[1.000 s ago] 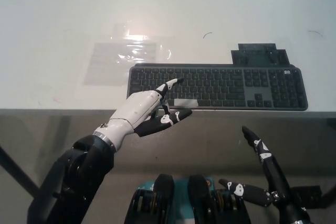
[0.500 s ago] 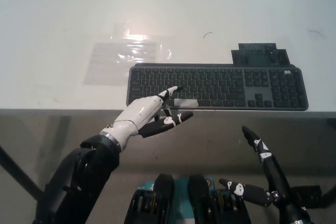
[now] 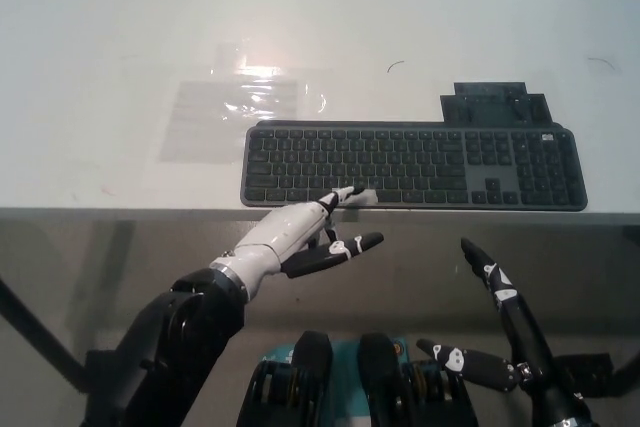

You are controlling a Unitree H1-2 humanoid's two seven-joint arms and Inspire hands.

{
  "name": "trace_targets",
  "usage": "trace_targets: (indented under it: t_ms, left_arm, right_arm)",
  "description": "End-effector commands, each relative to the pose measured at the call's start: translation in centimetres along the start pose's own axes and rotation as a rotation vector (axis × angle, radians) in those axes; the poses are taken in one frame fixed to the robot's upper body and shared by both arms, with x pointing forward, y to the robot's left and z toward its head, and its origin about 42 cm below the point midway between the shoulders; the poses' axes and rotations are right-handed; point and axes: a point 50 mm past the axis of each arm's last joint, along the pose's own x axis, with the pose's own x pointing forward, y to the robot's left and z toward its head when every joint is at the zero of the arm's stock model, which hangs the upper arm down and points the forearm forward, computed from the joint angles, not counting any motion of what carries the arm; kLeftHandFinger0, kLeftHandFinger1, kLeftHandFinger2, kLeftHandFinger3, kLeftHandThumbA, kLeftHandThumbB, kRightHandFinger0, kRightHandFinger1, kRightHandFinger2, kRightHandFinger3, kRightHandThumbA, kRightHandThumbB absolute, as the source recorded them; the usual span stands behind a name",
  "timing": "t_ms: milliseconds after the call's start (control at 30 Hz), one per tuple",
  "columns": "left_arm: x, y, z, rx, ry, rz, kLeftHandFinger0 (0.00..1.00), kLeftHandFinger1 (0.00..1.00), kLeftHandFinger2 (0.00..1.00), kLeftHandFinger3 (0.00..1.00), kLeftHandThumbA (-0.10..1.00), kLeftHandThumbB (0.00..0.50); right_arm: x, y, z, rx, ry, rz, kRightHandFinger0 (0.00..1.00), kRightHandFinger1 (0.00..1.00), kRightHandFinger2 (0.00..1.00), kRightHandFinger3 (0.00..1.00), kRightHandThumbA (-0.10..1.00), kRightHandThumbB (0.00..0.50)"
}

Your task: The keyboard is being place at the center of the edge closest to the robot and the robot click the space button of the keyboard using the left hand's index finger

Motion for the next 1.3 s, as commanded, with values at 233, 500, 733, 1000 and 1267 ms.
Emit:
trace_targets:
  t_ms: [233, 500, 733, 1000, 1267]
  left_arm:
    - [2.0, 2.0, 0.9, 0.013, -0.033, 0.039, 0.04, 0.30, 0.49, 1.00, 1.00, 0.385]
    - [2.4, 2.6, -0.1, -0.009, -0.014, 0.052, 0.06, 0.29, 0.46, 1.00, 1.00, 0.361]
    - [2.9, 2.0, -1.8, -0.032, 0.024, 0.051, 0.09, 0.34, 0.49, 1.00, 1.00, 0.365]
    - [2.5, -2.2, -3.2, -0.007, 0.063, -0.050, 0.14, 0.39, 0.47, 1.00, 1.00, 0.390]
    - [1.0, -6.5, -3.8, -0.022, 0.074, -0.127, 0.26, 0.36, 0.31, 1.00, 1.00, 0.360]
  right_arm:
    - [1.0, -0.4, 1.6, -0.021, -0.091, -0.011, 1.00, 1.00, 1.00, 1.00, 1.00, 0.430]
    - [1.1, -0.5, 1.6, -0.024, -0.093, -0.008, 1.00, 1.00, 1.00, 1.00, 1.00, 0.428]
    - [1.3, -0.5, 1.7, -0.018, -0.096, -0.007, 1.00, 1.00, 1.00, 1.00, 1.00, 0.436]
    - [1.6, -0.8, 1.9, -0.031, -0.098, -0.011, 1.00, 1.00, 1.00, 1.00, 1.00, 0.435]
    - [1.7, -0.8, 1.7, -0.023, -0.110, -0.015, 1.00, 1.00, 1.00, 1.00, 1.00, 0.410]
